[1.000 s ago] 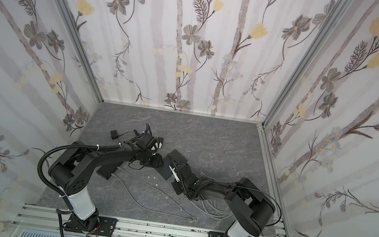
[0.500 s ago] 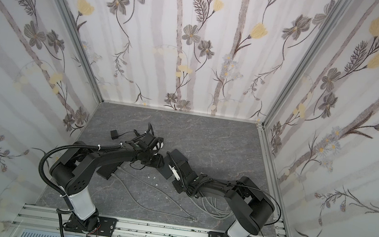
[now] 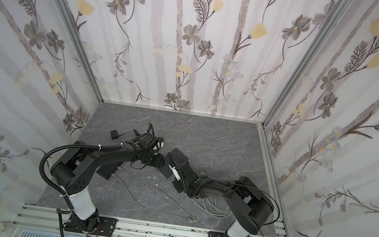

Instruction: Insert the plug into the switch port

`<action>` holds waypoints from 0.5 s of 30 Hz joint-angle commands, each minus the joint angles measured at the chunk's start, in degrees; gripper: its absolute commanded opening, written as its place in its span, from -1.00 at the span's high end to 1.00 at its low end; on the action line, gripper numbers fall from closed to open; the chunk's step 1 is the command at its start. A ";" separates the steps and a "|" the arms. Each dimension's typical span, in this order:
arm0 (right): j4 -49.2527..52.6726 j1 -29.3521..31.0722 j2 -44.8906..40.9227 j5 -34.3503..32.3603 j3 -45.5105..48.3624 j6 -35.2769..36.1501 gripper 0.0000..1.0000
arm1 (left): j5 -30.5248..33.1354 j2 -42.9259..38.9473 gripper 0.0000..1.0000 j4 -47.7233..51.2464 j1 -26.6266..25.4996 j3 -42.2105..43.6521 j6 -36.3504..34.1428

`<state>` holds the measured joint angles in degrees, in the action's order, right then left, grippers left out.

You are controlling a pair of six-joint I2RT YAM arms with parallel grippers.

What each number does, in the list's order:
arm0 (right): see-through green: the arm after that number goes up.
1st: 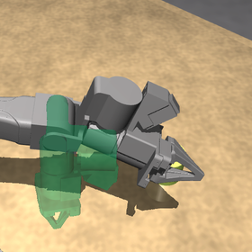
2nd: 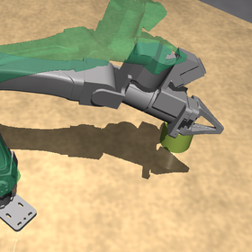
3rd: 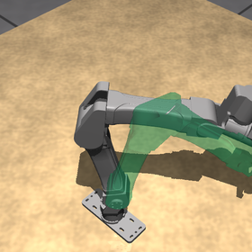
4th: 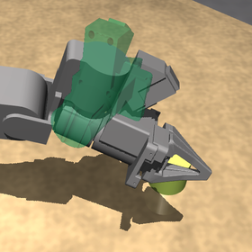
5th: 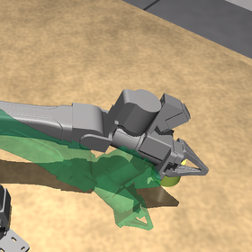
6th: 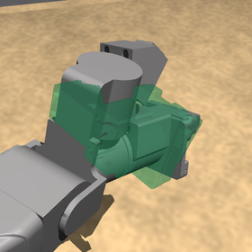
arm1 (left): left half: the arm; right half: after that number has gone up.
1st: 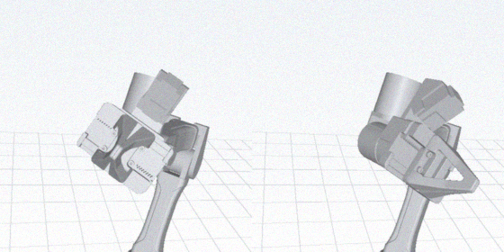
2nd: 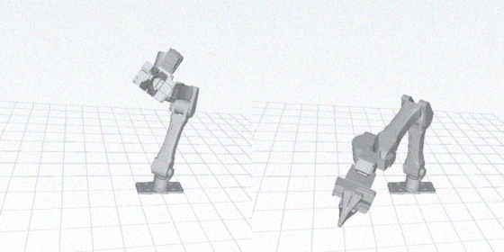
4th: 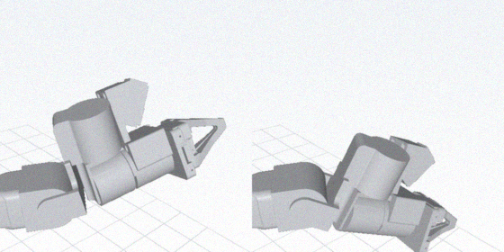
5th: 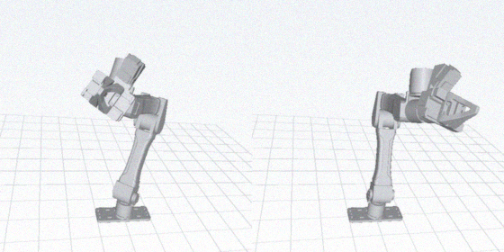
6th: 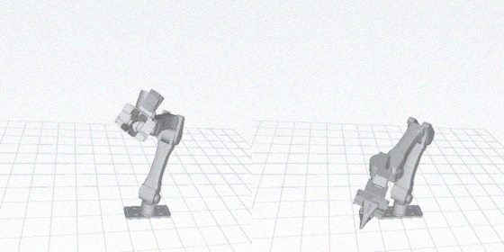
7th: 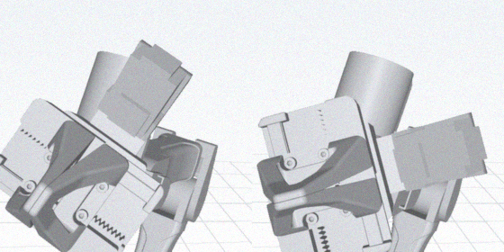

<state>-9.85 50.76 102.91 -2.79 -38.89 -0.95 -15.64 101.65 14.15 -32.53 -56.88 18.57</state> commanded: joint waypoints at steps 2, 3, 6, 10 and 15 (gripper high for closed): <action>-40.02 0.21 0.27 8.85 2.07 2.28 1.00 | -10.83 1.27 0.09 6.85 -1.77 0.76 -1.08; -41.88 0.22 0.40 8.91 2.57 2.10 1.00 | -10.84 1.34 0.09 6.92 -1.74 0.69 -1.07; -42.82 0.21 1.00 9.60 2.35 1.96 1.00 | -11.39 1.73 0.09 7.11 -1.79 0.37 -1.34; -42.70 0.21 1.72 10.75 1.27 2.40 1.00 | -11.86 1.81 0.09 7.16 -1.85 0.24 -1.69; -41.84 0.26 2.80 11.39 -0.41 3.88 1.00 | -12.63 1.65 0.09 6.68 -2.10 0.37 -2.22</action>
<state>-18.57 50.72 104.86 -2.94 -36.91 0.58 -15.35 102.08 14.35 -32.53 -57.41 17.76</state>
